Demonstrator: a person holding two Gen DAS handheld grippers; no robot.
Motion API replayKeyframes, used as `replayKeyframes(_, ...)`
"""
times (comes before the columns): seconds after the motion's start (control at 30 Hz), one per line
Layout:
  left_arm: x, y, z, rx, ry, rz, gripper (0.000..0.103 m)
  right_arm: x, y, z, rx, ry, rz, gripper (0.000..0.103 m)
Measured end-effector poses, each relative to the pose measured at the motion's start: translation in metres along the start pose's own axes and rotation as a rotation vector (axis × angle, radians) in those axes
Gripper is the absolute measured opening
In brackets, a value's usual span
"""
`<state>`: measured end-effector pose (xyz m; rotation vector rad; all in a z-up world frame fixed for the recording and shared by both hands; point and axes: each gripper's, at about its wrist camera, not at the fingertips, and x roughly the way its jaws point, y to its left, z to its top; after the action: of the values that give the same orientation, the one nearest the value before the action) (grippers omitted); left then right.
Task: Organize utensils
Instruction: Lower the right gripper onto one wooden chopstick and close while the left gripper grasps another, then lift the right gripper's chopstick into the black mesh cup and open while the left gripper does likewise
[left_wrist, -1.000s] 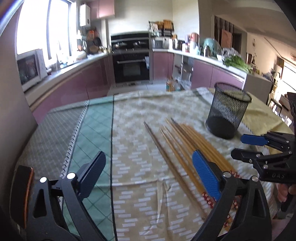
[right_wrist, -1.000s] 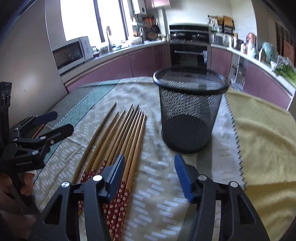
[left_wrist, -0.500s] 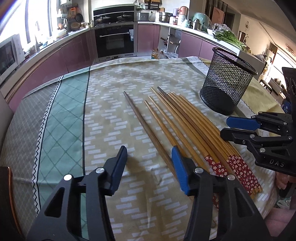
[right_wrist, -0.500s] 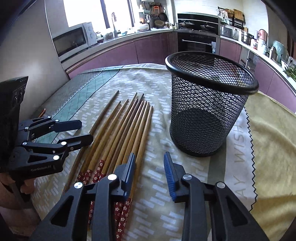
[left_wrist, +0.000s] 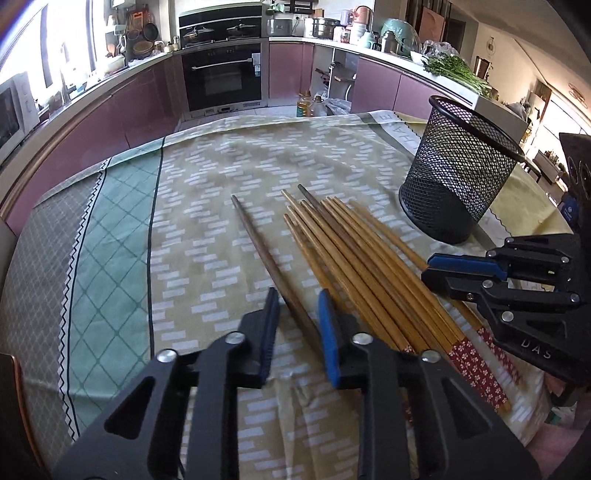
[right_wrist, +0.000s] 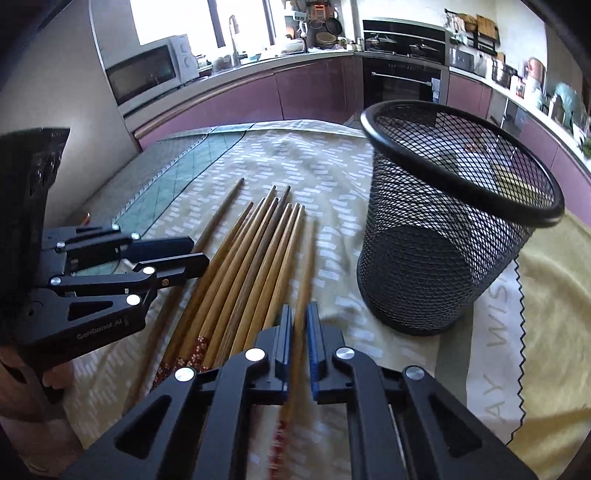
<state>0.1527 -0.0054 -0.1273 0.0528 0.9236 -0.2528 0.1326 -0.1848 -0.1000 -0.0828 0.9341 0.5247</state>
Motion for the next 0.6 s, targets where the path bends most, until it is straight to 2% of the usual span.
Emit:
replayKeyframes(0.23, -0.008, 0.004, -0.007, -0.046, -0.016, -0.018, 0.009, -0.014, -0.006, -0.005, 0.032, -0.034, 0.041, 0.005)
replayKeyframes(0.37, -0.019, 0.005, -0.011, -0.048, -0.022, -0.029, 0.008, -0.031, -0.010, -0.005, 0.038, -0.072, 0.074, 0.005)
replayKeyframes(0.6, -0.067, 0.002, -0.005, -0.019, -0.116, -0.112, 0.007, -0.080, -0.018, -0.001, 0.042, -0.197, 0.098, 0.005)
